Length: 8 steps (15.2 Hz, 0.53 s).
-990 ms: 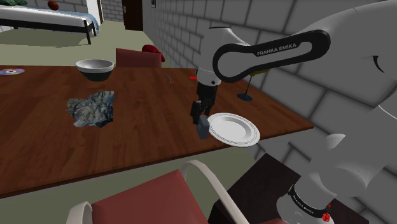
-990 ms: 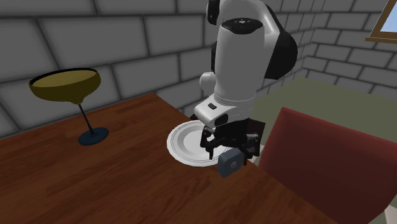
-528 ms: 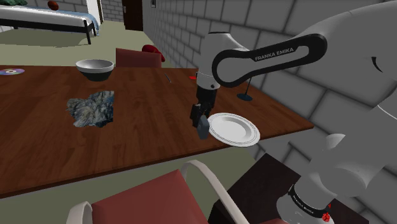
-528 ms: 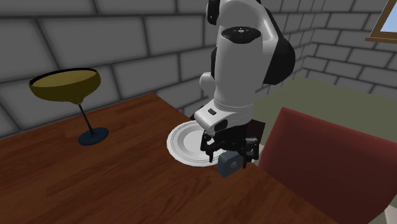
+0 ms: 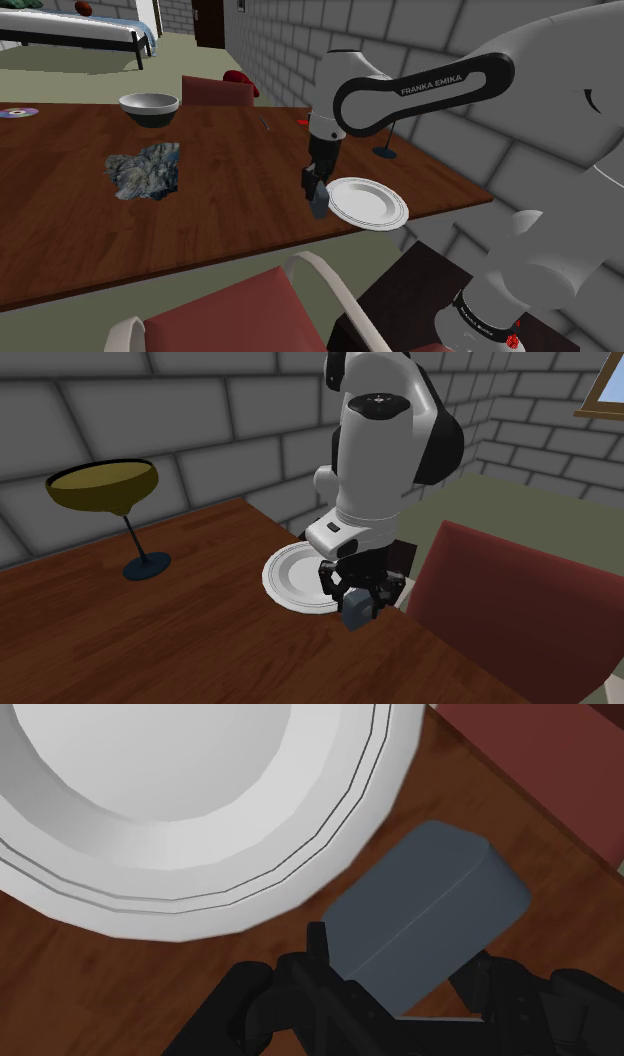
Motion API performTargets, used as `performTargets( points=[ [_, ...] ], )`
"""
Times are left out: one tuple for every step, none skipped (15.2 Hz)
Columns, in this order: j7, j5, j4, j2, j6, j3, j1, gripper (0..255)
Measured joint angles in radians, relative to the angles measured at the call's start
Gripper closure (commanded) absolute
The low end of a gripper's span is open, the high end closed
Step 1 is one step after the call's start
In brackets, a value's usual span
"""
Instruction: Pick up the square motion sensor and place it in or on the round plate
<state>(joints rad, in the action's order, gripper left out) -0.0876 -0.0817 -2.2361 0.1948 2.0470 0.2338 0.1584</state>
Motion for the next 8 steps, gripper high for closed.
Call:
performTargets(
  points=[
    [0.0, 0.0, 0.0, 0.0, 0.0, 0.0, 0.0, 255],
    [0.0, 0.0, 0.0, 0.0, 0.0, 0.0, 0.0, 255],
    [0.0, 0.0, 0.0, 0.0, 0.0, 0.0, 0.0, 255],
    [0.0, 0.0, 0.0, 0.0, 0.0, 0.0, 0.0, 255],
    [0.0, 0.0, 0.004, 0.002, -0.007, 0.0, 0.0, 255],
    [0.0, -0.001, 0.009, 0.006, -0.016, -0.001, 0.0, 255],
    [0.001, -0.001, 0.017, 0.009, -0.028, -0.002, 0.0, 255],
    [-0.001, -0.001, 0.026, 0.012, -0.039, -0.001, 0.001, 255]
  ],
)
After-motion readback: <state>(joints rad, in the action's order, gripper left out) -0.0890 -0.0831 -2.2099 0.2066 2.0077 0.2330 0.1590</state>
